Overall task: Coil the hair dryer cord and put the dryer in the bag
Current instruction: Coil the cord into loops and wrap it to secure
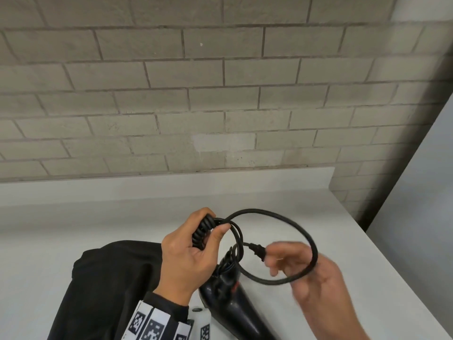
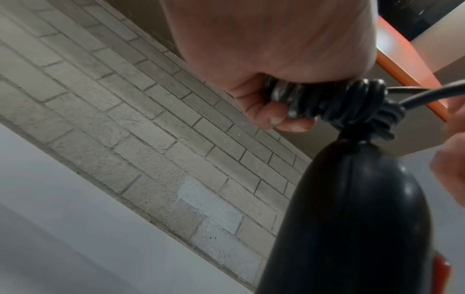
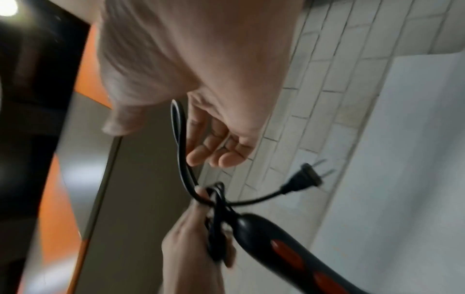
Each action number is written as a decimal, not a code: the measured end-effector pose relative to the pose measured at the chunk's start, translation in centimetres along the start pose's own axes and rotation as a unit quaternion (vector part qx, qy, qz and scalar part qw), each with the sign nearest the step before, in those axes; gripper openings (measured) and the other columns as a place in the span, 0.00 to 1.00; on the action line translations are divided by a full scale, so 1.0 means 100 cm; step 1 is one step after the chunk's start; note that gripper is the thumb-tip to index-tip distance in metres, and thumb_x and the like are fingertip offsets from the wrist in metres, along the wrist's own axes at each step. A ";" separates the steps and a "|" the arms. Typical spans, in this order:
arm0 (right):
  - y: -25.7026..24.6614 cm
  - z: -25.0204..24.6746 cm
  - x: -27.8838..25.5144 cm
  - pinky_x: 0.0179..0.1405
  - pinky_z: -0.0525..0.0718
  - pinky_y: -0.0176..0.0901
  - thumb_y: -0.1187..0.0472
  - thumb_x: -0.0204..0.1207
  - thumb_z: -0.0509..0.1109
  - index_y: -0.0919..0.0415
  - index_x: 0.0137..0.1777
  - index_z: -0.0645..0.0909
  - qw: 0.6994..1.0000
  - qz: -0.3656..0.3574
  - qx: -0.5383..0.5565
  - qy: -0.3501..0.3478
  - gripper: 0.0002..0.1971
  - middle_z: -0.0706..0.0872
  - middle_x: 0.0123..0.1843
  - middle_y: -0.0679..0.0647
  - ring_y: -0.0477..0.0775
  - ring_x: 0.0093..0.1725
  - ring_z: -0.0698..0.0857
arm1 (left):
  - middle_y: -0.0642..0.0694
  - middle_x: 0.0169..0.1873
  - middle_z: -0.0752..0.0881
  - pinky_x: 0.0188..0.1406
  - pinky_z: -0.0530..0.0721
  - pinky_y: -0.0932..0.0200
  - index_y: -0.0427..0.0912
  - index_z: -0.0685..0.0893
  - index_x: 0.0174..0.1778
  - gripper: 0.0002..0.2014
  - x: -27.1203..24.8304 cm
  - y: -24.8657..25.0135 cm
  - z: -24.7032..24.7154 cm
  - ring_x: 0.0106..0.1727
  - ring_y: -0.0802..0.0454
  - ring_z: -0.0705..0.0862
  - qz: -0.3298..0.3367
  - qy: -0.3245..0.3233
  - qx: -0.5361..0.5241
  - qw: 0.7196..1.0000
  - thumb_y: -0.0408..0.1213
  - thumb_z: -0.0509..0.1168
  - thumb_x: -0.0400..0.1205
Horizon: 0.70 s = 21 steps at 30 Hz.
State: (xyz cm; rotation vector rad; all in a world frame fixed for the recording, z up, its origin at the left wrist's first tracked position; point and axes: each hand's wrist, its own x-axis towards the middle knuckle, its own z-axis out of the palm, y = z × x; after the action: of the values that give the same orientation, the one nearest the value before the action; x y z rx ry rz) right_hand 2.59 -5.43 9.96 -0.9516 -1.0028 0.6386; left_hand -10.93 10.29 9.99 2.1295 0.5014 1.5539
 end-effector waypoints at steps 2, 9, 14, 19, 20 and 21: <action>0.014 0.006 -0.010 0.53 0.80 0.43 0.42 0.59 0.84 0.59 0.57 0.87 0.997 0.013 -0.070 -0.019 0.29 0.88 0.53 0.57 0.56 0.53 0.85 | 0.58 0.24 0.79 0.26 0.76 0.72 0.48 0.83 0.48 0.13 -0.001 0.000 -0.001 0.21 0.59 0.79 -0.009 0.001 0.001 1.000 0.55 0.66 0.82; 0.020 0.034 -0.018 0.50 0.87 0.39 0.40 0.67 0.78 0.44 0.48 0.91 0.984 -0.022 -0.163 0.066 0.13 0.92 0.51 0.51 0.54 0.52 0.90 | 0.57 0.24 0.79 0.23 0.78 0.65 0.49 0.82 0.48 0.12 -0.002 0.002 0.000 0.21 0.58 0.80 -0.017 -0.002 0.002 1.000 0.54 0.66 0.82; 0.009 0.045 -0.012 0.38 0.88 0.40 0.57 0.65 0.80 0.46 0.41 0.87 0.982 0.012 -0.127 0.139 0.07 0.92 0.36 0.56 0.56 0.35 0.90 | 0.57 0.24 0.79 0.25 0.75 0.73 0.50 0.81 0.48 0.11 -0.002 0.008 0.002 0.22 0.59 0.78 -0.001 -0.011 0.007 1.000 0.54 0.66 0.82; 0.001 0.051 -0.005 0.40 0.89 0.39 0.62 0.69 0.74 0.49 0.41 0.88 0.983 -0.017 -0.095 0.159 0.06 0.92 0.36 0.57 0.56 0.37 0.91 | 0.56 0.24 0.78 0.26 0.74 0.74 0.49 0.81 0.48 0.13 -0.006 0.010 0.005 0.23 0.59 0.78 0.000 -0.012 -0.001 1.000 0.55 0.64 0.83; 0.000 0.052 -0.003 0.41 0.89 0.41 0.62 0.69 0.74 0.50 0.41 0.88 0.983 -0.024 -0.079 0.165 0.06 0.92 0.37 0.58 0.57 0.38 0.92 | 0.56 0.24 0.78 0.25 0.74 0.73 0.49 0.82 0.48 0.13 -0.006 0.010 0.005 0.23 0.58 0.77 0.002 -0.010 -0.002 1.000 0.56 0.64 0.83; -0.001 0.053 0.000 0.42 0.89 0.42 0.61 0.70 0.75 0.51 0.42 0.89 0.985 -0.030 -0.056 0.163 0.03 0.92 0.38 0.60 0.58 0.39 0.92 | 0.56 0.24 0.78 0.24 0.75 0.73 0.49 0.82 0.48 0.13 -0.007 0.010 0.005 0.22 0.58 0.77 0.003 -0.007 -0.004 1.000 0.56 0.64 0.83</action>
State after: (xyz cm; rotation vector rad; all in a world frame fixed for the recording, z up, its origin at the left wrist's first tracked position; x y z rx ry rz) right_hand -2.25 -3.60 11.18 -1.0808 -0.7782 0.3631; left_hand -10.63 8.99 9.92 2.1367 0.4847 1.5412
